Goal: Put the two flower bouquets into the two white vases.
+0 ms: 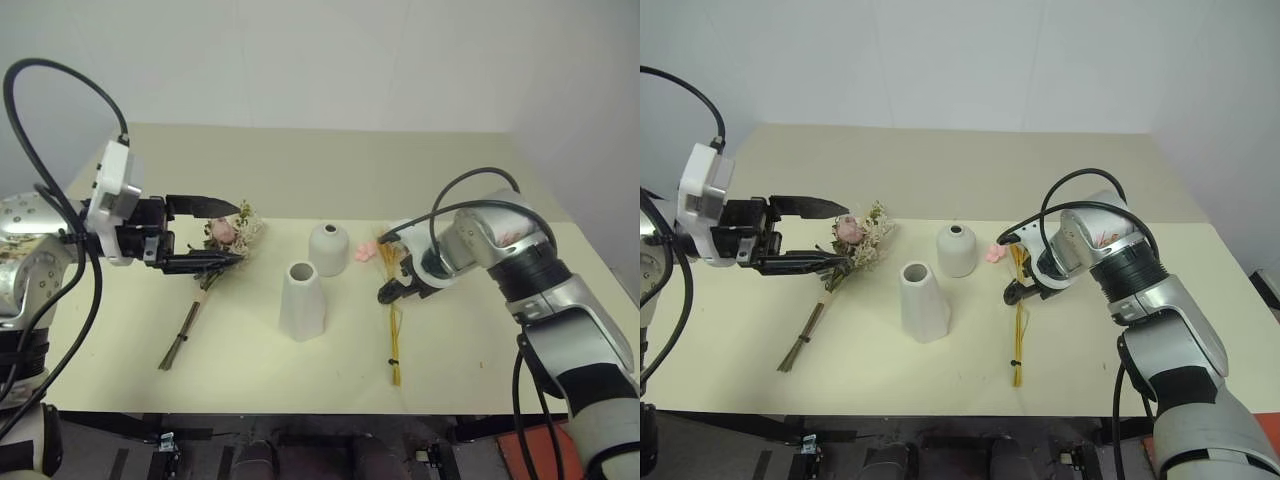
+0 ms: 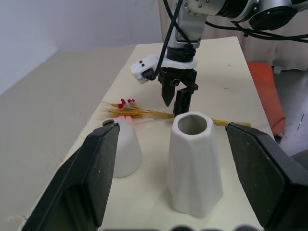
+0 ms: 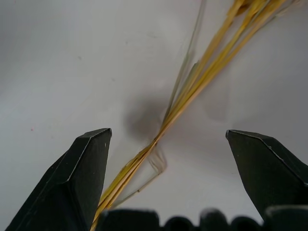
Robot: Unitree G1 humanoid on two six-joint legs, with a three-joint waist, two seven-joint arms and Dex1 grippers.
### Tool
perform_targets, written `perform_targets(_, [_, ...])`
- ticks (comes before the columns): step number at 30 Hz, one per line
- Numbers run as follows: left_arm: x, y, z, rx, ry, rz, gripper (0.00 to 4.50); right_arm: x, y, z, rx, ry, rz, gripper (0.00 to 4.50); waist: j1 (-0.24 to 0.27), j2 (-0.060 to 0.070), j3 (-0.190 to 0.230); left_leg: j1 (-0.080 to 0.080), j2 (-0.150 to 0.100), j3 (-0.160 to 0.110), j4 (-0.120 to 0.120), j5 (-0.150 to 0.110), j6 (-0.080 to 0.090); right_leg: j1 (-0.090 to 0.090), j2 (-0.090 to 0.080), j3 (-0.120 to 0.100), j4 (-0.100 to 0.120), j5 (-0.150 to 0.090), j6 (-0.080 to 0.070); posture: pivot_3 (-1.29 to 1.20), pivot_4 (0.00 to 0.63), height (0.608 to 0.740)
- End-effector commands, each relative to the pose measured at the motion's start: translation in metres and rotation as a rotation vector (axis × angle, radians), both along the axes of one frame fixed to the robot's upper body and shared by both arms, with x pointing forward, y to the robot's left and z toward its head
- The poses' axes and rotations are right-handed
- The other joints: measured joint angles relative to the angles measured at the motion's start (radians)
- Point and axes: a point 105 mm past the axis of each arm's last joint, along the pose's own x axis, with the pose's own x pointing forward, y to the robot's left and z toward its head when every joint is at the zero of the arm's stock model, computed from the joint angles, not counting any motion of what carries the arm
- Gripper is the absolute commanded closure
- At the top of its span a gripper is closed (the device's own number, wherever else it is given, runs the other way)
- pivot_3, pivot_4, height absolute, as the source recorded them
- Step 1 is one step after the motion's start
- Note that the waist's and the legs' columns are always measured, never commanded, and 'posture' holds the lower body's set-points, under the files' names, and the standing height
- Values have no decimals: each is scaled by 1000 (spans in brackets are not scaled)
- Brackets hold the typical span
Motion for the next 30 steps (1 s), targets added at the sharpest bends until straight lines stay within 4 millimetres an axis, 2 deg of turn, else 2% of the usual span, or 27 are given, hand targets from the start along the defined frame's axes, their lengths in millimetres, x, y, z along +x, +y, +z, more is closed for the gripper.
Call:
perform_targets(1, [-7,1,12,13,-68,7,654,-3,11,6,15,-7,37,970,0,0,0,0,0,0,0,0,0,0,0,0,0,0,0,0,150,740])
perform_targets(4, [-8,3,10,13,-68,12,654,-7,15,-4,17,8,46,1991,0,0,0,0,0,0,0,0,0,0,0,0,1,0,0,0,150,740])
perform_targets(11, [-7,5,11,15,-70,22,654,-2,11,-8,8,2,-10,4492,-1,0,0,1,0,0,1,0,0,0,0,0,3,0,0,0,150,740])
perform_targets(15, [-7,5,9,16,-67,24,654,-1,5,-11,1,-1,-41,4492,-1,0,0,2,0,0,1,0,0,0,0,0,6,0,0,0,150,740])
perform_targets(18, [-6,5,9,16,-64,24,654,1,-1,-6,23,-25,-68,4492,-1,0,0,3,0,0,1,1,1,1,0,0,7,0,0,0,150,740])
perform_targets(20, [-6,6,9,16,-63,25,654,5,-6,4,53,-62,-103,4492,0,0,0,3,0,0,2,1,2,1,0,0,7,0,0,0,150,740])
perform_targets(27, [0,8,9,19,-45,29,654,21,-56,56,138,-284,-345,4492,2,0,0,2,0,0,1,2,2,0,0,0,6,0,0,0,150,740])
perform_targets(30, [1,8,9,20,-37,23,654,19,-62,77,210,-403,-376,4492,2,0,0,2,0,0,1,2,2,0,0,0,6,0,0,0,150,740])
